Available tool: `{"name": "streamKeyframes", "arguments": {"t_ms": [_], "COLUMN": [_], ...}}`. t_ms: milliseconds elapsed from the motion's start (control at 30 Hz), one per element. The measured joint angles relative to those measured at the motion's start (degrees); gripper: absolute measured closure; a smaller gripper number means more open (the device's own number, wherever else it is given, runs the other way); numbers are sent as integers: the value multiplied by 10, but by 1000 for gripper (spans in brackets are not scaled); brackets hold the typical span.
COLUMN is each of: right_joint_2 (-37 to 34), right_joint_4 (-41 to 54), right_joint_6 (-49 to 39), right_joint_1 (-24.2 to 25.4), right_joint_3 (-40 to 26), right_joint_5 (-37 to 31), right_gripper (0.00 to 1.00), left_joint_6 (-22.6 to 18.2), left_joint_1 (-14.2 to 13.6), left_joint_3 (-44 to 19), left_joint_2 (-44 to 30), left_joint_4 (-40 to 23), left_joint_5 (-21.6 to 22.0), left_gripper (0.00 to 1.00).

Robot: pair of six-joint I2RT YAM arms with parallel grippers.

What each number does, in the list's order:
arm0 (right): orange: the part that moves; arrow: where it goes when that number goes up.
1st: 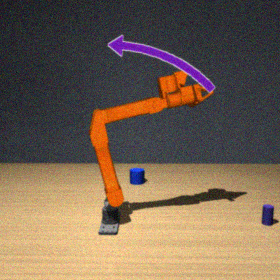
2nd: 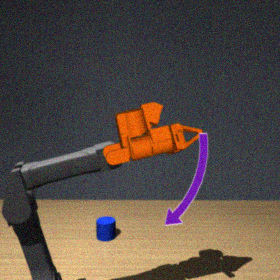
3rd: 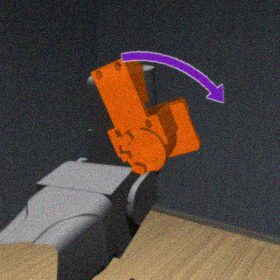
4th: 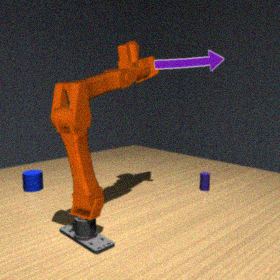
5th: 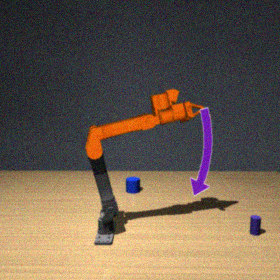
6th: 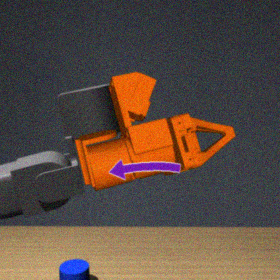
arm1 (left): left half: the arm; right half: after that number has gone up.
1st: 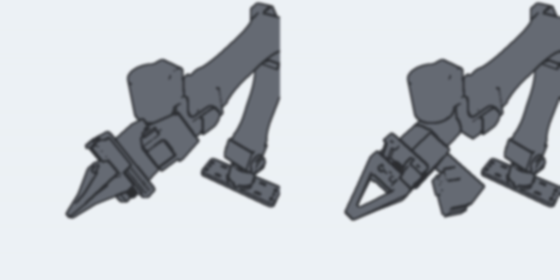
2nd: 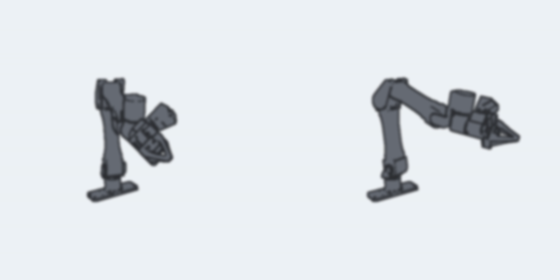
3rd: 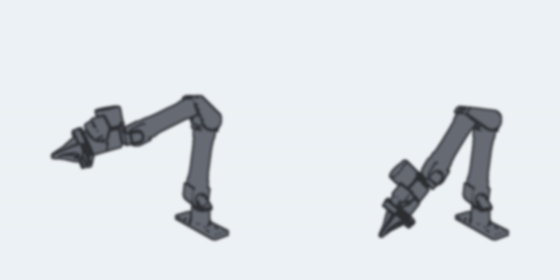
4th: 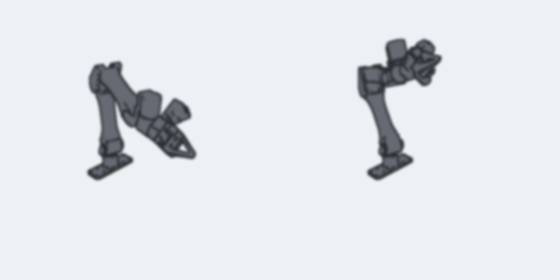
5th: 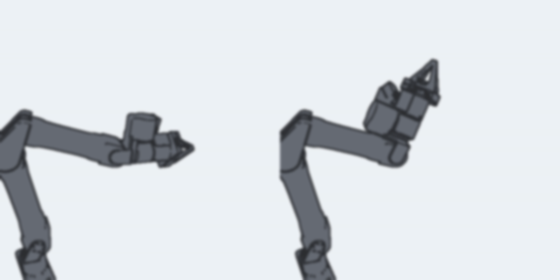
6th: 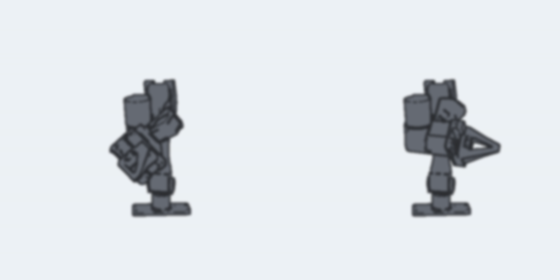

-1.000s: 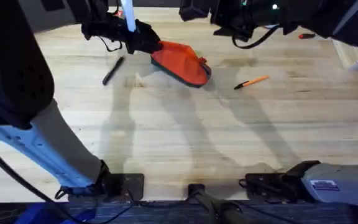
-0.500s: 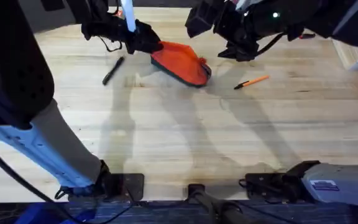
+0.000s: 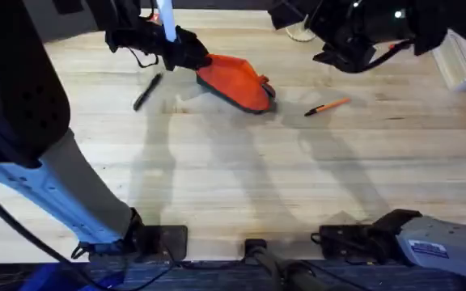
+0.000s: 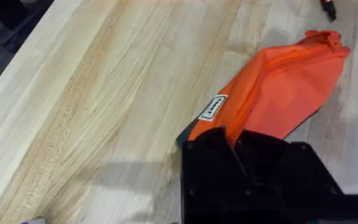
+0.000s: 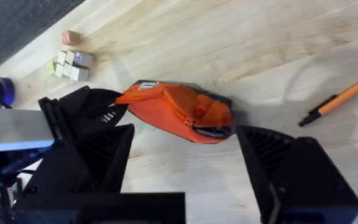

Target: Unzip the bag, pick up the pens from the table one at a time and place them inside, then zip the bag closed.

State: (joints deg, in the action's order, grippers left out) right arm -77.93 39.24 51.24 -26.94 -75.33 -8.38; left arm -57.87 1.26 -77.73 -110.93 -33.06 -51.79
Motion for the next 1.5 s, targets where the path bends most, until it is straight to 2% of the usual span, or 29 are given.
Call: {"name": "streamKeyframes", "arguments": {"t_ms": [300,533,1000,1500], "right_joint_2": [1,-1,-39,-133], "right_joint_4": [1,10,28,6], "right_joint_6": [0,0,0,0], "right_joint_1": [0,-1,-8,-8], "right_joint_3": [0,0,0,0], "right_joint_5": [-8,14,27,35], "right_gripper": [4,4,4,6], "left_joint_6": [0,0,0,0], "left_joint_1": [0,0,0,0], "left_joint_3": [0,0,0,0], "left_joint_2": [0,0,0,0], "left_joint_4": [0,0,0,0], "left_joint_5": [0,0,0,0], "left_gripper": [958,958,959,959]}}
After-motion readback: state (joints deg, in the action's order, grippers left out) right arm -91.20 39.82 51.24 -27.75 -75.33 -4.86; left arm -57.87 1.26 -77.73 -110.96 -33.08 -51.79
